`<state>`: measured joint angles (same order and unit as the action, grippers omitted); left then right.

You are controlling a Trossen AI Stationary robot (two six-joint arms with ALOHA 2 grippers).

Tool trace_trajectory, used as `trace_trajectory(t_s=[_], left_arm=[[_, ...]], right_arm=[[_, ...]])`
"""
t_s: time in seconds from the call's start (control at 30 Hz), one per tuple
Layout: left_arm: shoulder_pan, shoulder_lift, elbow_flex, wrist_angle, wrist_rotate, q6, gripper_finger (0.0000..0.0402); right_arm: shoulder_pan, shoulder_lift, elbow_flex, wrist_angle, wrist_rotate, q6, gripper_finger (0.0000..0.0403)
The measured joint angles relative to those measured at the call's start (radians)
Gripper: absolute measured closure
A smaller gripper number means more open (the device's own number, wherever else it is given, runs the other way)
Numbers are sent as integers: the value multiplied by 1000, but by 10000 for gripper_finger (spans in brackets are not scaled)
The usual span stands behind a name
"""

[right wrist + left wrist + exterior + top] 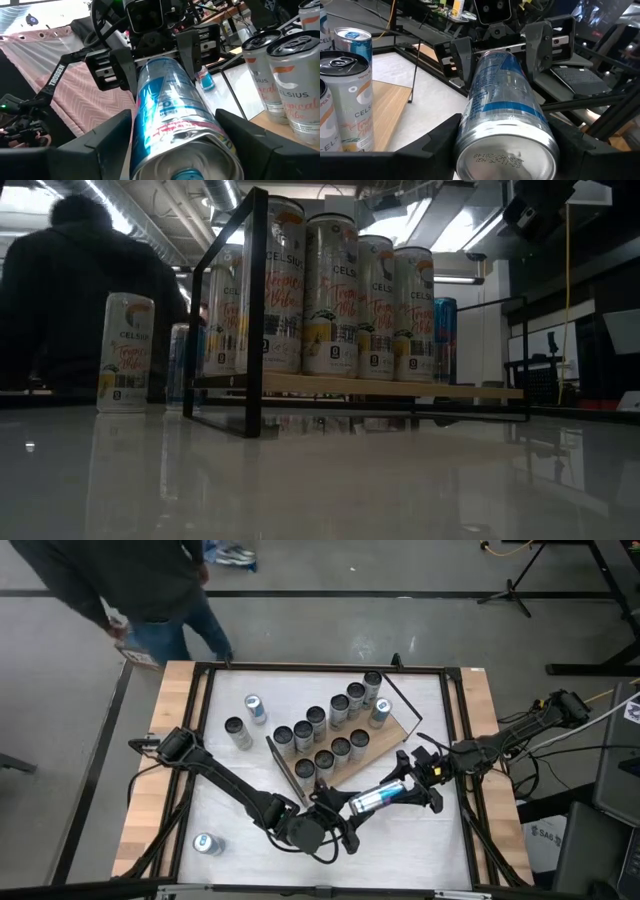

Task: Place canned beverage on shelf
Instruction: Put the blue soda can on the shelf

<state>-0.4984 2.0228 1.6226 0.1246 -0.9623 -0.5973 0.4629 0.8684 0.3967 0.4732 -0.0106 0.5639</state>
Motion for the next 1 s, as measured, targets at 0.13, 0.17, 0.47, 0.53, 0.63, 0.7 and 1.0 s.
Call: trace_trajectory(t_s=[0.13, 0.17, 0.47, 0.53, 0.63, 0.7, 1.0], left_arm=[[0, 0, 0, 3, -5, -2, 182], [1, 0, 0, 3, -5, -2, 182], [6, 0, 0, 6, 8, -4, 182], [6, 0, 0, 6, 8, -4, 181], [6, 0, 0, 6, 8, -4, 181], [7, 0, 0, 6, 12, -2, 181], [11, 0, 0, 1, 56, 3, 163]], right_arm=[[0, 0, 0, 0, -1, -21, 127], [0, 0, 0, 0, -1, -22, 127], [0, 0, 0, -4, -30, -63, 127], [0, 0, 0, -5, -30, -83, 127], [0, 0, 0, -5, -30, -98, 135], [0, 0, 0, -5, -29, -100, 150], [2, 0, 0, -10, -21, -98, 189]])
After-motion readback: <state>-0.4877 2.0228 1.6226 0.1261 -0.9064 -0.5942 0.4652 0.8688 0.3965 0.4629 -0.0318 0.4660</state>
